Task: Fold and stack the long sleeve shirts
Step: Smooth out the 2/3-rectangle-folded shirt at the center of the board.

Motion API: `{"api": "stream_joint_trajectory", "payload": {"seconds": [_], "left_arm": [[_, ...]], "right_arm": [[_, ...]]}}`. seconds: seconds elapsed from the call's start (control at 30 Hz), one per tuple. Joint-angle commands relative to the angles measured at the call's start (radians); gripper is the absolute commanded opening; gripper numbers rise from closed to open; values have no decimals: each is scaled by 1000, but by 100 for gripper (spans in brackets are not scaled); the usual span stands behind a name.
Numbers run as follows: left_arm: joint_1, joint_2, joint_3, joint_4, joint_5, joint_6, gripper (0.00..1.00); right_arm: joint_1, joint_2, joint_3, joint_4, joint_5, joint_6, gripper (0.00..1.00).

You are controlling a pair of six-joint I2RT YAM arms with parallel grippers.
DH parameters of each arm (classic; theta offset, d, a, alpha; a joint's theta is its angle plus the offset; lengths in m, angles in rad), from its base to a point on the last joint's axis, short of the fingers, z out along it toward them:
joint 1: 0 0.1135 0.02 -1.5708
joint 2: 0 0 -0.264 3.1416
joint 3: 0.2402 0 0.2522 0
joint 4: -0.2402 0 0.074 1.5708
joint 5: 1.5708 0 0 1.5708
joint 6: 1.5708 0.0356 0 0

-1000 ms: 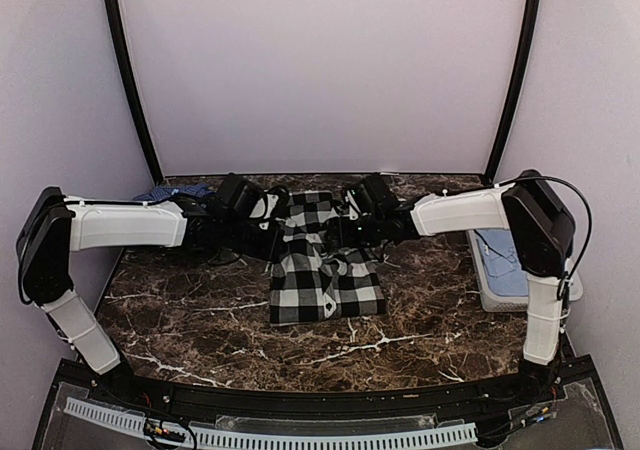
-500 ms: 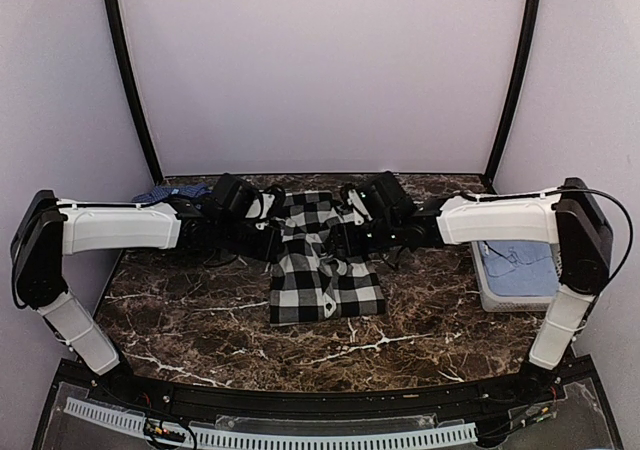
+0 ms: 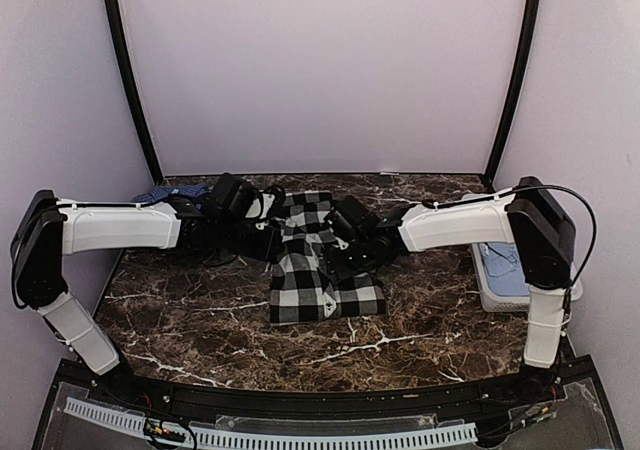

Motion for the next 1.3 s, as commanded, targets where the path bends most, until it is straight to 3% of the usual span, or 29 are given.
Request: {"api": "stream_joint_trajectory", "payload": {"seconds": [0.0, 0.6, 0.87, 1.27], "left_arm": [[-1, -12, 32, -21, 3, 12, 0], [-5, 18, 55, -25, 15, 9, 1], [-3, 102, 129, -87, -115, 6, 3], [16, 349, 363, -234, -247, -24, 6]], "right_arm": [[-5, 54, 105, -50, 116, 34, 73], [-100, 171, 249, 32, -4, 61, 87], [-106, 19, 153, 112, -47, 57, 92], [-104, -98, -25, 204, -200, 98, 87]]}}
